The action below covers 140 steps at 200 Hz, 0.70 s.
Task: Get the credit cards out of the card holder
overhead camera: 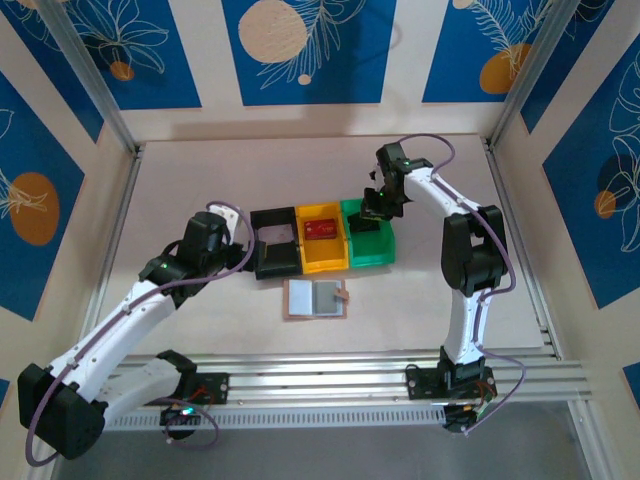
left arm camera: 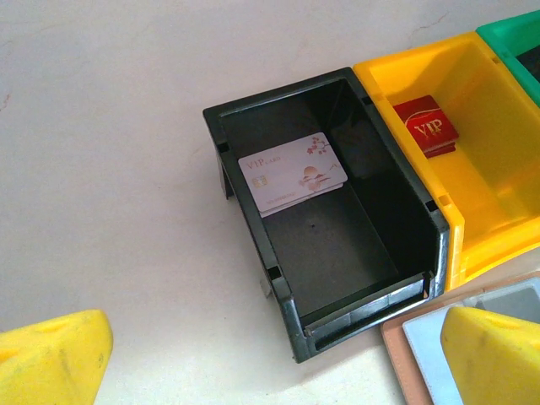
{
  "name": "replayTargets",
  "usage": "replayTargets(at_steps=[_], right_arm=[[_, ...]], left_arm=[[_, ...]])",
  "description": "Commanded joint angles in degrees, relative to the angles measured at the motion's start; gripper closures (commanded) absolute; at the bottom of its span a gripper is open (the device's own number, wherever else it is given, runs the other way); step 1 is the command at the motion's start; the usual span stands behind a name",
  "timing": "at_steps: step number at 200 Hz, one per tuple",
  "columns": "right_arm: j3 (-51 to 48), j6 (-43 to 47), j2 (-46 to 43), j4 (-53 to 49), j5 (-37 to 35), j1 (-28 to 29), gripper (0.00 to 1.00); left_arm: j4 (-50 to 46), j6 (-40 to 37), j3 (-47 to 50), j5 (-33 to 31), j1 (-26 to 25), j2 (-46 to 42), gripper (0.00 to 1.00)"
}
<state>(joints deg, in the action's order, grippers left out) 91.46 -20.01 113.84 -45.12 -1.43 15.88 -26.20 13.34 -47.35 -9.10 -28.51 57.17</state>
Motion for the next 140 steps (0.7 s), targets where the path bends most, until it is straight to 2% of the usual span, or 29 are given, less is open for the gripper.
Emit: replayTargets(at_steps=[1, 39, 66, 88, 140], right_arm=[[3.06, 0.15, 0.7, -2.55, -1.5, 0.6, 0.74], [5.18, 0.11, -0.46, -3.89, -3.01, 1.23, 0.74], [3.47, -0.61, -5.75, -3.38, -3.93, 4.34, 0.73], [-3.11, -3.37, -11.46, -0.79, -3.78, 8.79, 0.73], [-24.02, -13.91, -27.84, 9.24, -8.59, 20.07, 0.73]], left_arm=[[0.44, -0.74, 0.33, -0.3, 0.39, -0.13, 0.0], [0.36, -0.78, 0.34, -0.3, 0.39, -0.25, 0.0], [0.35, -0.81, 0.33, -0.3, 0.34, -0.26, 0.0], [0.18, -0.89, 0.18, -0.13, 0.39, -0.3, 0.0], [-2.23, -2.21, -1.82, 3.1, 0.39, 1.54, 0.0]])
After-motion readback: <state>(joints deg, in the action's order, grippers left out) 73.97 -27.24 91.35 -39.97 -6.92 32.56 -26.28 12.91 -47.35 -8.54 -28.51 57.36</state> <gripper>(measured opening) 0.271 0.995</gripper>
